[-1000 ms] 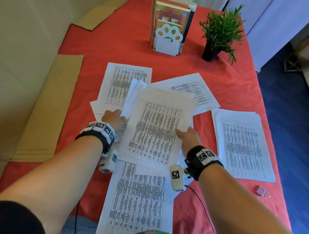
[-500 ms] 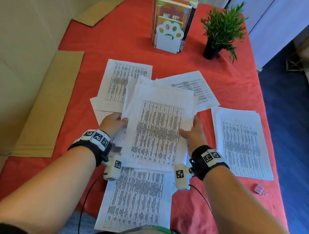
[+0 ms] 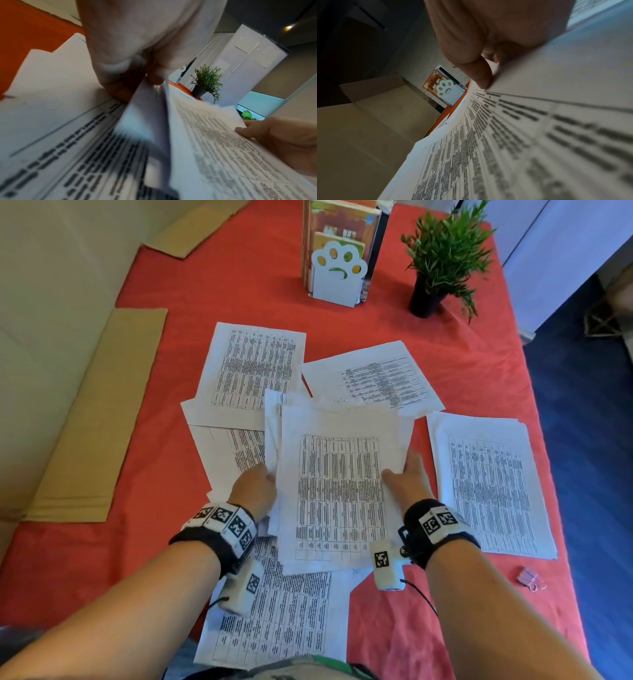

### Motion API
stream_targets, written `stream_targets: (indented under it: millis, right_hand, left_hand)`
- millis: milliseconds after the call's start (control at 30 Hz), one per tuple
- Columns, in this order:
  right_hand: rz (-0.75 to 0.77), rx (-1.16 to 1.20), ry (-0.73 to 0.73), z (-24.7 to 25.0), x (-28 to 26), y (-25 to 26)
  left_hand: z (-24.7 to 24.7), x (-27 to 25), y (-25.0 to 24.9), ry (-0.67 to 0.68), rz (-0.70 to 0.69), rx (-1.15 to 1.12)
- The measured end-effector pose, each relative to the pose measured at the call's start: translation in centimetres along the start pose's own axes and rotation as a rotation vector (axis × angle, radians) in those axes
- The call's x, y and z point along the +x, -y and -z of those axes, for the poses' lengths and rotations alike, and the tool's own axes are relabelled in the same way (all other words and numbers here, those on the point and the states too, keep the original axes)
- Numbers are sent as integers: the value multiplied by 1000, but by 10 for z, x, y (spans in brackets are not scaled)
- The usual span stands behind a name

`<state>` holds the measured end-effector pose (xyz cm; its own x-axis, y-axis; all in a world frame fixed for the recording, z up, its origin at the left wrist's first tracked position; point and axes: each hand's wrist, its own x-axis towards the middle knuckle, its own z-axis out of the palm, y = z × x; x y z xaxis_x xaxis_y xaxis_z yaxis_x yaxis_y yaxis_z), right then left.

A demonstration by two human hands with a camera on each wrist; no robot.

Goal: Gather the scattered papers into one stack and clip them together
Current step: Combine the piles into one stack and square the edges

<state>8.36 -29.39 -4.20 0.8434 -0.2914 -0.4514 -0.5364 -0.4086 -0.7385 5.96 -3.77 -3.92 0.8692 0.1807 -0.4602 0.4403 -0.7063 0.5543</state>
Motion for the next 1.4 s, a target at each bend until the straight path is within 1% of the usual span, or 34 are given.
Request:
stream_targets:
  millis: [67,133,167,233,300,433,533,633,733,767,900,1033,1100,1166,1200,1233,1300,1333,1400]
  right_hand:
    - [21,-5,40,-4,-4,2]
    - [26,-93,79,-11,-6,4]
    - [29,-180,65,-14,-7,4]
    - [3,-343,-23,-21,-10,5]
    - [13,-345,-48,-25,-11,5]
    - [98,-122,54,-27,-14,10]
    - [120,-159,30,-26,-18,12]
    - [89,-103,82,-23,-21,9]
    - [84,-211,69,-20,-19,6]
    - [91,-224,68,-18,-19,6]
    - [74,-178,85,-15,-18,5]
    - [43,-223,112,-18,-21,0]
    - [7,-271,91,-16,-22,1]
    - [-11,-338,44,-11,-21,3]
    - [-3,-319,34,-8,-19,5]
    - [5,-244,45,-5,-19,9]
    - [46,30,96,-3,-17,14]
    - [50,165,139,-4,-18,15]
    - [75,322,257,-6,-21,20]
  left_hand:
    - [0,3,-3,-83,8,-109]
    - [-1,5,-6,-89,53,-143]
    - [-1,4,-9,-67,90,-100]
    - [-3,0,-14,-35,149,-3]
    - [-5,-5,-21,-41,163,-18]
    - [-6,-6,-27,-42,148,-171]
    - [-4,-4,-19,-4,122,-307]
    - [-5,-8,-14,1,34,-318]
    - [-9,-15,-18,-26,-62,-263]
    - [-11,-17,-20,-30,-74,-265]
    - [-17,-27,-26,31,-65,-303]
    - [-23,-24,-24,44,-60,-358]
    - [-19,-25,-23,4,-85,-388]
    - [-10,-27,-18,-62,-89,-460]
    - [-4,-27,-14,-78,-71,-531]
    - [3,-27,-8,-78,-62,-635]
    - [14,-28,1,-61,-60,-812]
    - [16,-29,4,-48,-62,-871]
    - [17,-31,4,-20,-38,-955]
